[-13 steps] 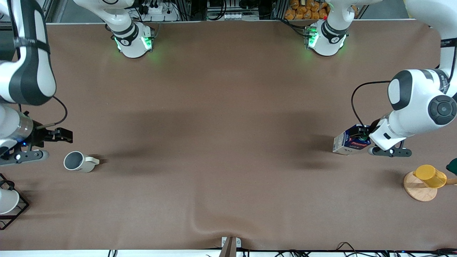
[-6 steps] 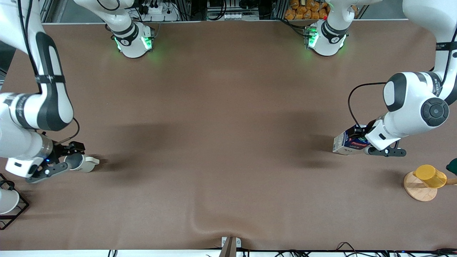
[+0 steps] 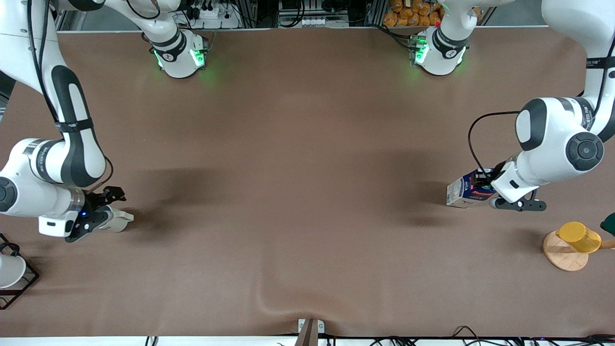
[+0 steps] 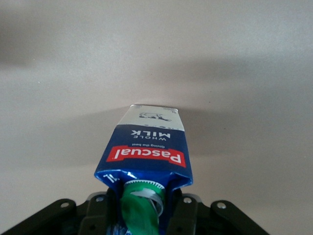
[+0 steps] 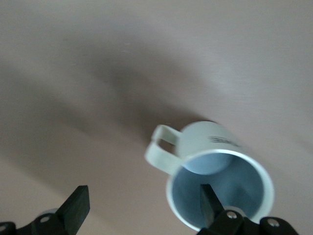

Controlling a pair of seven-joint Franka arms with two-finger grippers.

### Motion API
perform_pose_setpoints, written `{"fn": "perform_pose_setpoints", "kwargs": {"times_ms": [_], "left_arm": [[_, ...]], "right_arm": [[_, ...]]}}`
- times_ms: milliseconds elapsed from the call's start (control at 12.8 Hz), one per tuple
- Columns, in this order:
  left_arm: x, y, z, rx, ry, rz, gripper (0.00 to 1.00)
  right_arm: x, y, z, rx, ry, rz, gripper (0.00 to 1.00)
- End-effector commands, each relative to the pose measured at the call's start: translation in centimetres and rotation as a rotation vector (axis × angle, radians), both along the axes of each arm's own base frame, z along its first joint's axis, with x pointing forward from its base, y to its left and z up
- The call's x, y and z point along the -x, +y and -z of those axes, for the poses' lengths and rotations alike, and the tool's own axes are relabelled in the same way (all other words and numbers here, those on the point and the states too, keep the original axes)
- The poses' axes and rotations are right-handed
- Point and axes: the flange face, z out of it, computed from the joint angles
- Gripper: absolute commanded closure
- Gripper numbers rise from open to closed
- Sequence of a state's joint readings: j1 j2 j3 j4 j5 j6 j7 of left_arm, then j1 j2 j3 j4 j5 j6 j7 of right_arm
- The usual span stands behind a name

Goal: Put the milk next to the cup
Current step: 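Grasp the milk carton with the left gripper while the right gripper reaches the mug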

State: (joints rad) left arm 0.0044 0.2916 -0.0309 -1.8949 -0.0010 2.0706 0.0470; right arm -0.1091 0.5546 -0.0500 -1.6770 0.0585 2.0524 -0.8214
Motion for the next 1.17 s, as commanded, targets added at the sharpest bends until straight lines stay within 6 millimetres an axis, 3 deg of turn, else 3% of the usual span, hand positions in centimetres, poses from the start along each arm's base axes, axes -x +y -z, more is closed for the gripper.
{"fn": "perform_pose_setpoints", "kwargs": {"times_ms": [0,234,312,702,780,859,1093], "left_arm": [[-0.2,-0.2,-3.0,-0.02,-0.034,0.021,0.82],[-1.0,-1.4,-7.0,-0.016,-0.01,0.04,0.83],[-0.9,-1.6,-7.5,-0.013,0.003,0.037,0.83],[-1.1,-2.2,-13.1,-0.006,0.0,0.036,0.87],[-1.1,-2.5,-14.3,-0.007,0.011,0.035,0.87],[-1.1,-2.5,-15.3,-0.008,0.014,0.028,0.87],[-0.9,-2.6,-15.7,-0.008,0.017,0.024,0.86]], "right_arm": [[1.8,-1.3,1.6,-0.091,0.007,-0.003,0.0],[1.7,-1.6,1.6,-0.083,0.007,-0.009,0.0],[1.6,-1.7,1.7,-0.075,-0.008,-0.014,0.0],[1.0,-3.3,3.7,0.028,-0.055,-0.112,0.0],[0.9,-3.3,4.1,0.027,-0.061,-0.132,0.28],[0.9,-3.3,4.1,0.027,-0.063,-0.135,0.98],[1.0,-3.4,4.1,0.025,-0.06,-0.141,1.0]]}}
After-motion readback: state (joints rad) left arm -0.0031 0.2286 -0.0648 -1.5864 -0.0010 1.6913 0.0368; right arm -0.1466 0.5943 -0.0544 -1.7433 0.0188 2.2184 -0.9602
